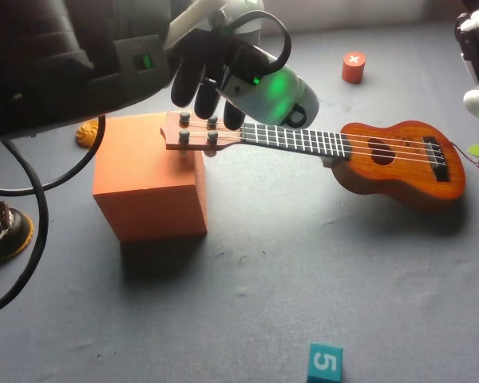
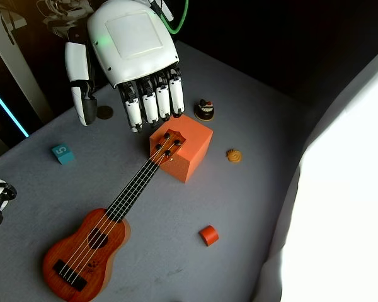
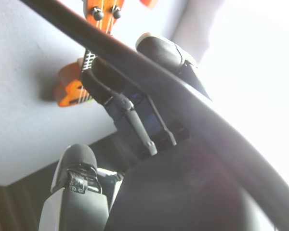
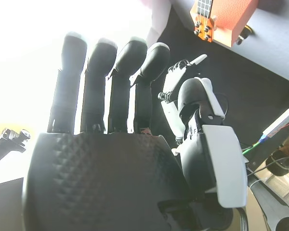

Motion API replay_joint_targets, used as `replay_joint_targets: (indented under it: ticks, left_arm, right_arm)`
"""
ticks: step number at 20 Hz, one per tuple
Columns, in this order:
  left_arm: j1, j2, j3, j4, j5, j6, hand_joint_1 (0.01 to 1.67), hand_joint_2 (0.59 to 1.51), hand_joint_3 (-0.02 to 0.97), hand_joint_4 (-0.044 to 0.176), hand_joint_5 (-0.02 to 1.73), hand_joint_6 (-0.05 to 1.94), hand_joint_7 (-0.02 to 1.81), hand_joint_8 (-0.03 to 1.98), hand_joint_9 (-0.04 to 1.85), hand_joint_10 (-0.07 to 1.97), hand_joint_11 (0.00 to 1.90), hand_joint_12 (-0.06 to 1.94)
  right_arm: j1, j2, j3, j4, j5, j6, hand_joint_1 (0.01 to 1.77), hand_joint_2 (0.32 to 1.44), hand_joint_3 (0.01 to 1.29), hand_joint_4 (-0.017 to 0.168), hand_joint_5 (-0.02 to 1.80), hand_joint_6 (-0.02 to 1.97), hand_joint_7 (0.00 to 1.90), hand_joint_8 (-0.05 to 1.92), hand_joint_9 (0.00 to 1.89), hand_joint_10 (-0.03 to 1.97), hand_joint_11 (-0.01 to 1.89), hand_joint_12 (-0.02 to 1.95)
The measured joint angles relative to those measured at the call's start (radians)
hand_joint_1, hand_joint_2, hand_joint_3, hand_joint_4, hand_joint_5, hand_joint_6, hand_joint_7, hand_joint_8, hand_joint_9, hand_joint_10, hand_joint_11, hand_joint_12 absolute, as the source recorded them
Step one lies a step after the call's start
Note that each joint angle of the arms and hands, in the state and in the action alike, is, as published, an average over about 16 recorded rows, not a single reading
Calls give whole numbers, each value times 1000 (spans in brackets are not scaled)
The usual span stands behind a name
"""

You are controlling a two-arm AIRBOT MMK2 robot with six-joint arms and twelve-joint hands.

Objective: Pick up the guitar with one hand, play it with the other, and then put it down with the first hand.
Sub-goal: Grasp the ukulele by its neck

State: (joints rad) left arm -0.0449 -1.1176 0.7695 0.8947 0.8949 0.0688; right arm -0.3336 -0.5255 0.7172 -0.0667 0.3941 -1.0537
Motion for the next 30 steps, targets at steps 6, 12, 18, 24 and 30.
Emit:
replay_joint_targets:
  ticks: [6,12,18,24,30]
  left_arm:
    - [-5,-1,10,1,-17,5,432,1205,26,41,329,79,283,220,297,314,149,897]
    - [10,-16,30,-8,-33,-19,618,1178,1,46,90,7,81,3,103,15,18,473]
    - [54,-72,73,3,-41,-73,842,1138,-12,29,41,6,43,-7,48,10,16,213]
    - [117,-172,148,46,-27,-141,1026,1120,-12,11,19,6,20,-7,19,10,17,14]
    - [175,-273,216,116,9,-177,1120,1120,-12,5,21,6,20,-8,22,10,17,15]
  right_arm:
    - [0,-5,-1,0,-1,0,268,1320,58,3,146,570,252,414,126,757,104,1019]
    - [-2,-13,4,-19,7,36,255,1336,39,3,21,317,134,50,18,412,16,728]
    - [-8,-23,29,-96,28,135,251,1352,23,3,22,323,139,16,18,394,20,661]
    - [-17,-35,61,-177,23,215,249,1357,19,3,22,321,146,15,17,404,22,619]
    - [-23,-47,84,-213,-8,227,246,1359,17,3,23,321,157,15,17,432,22,648]
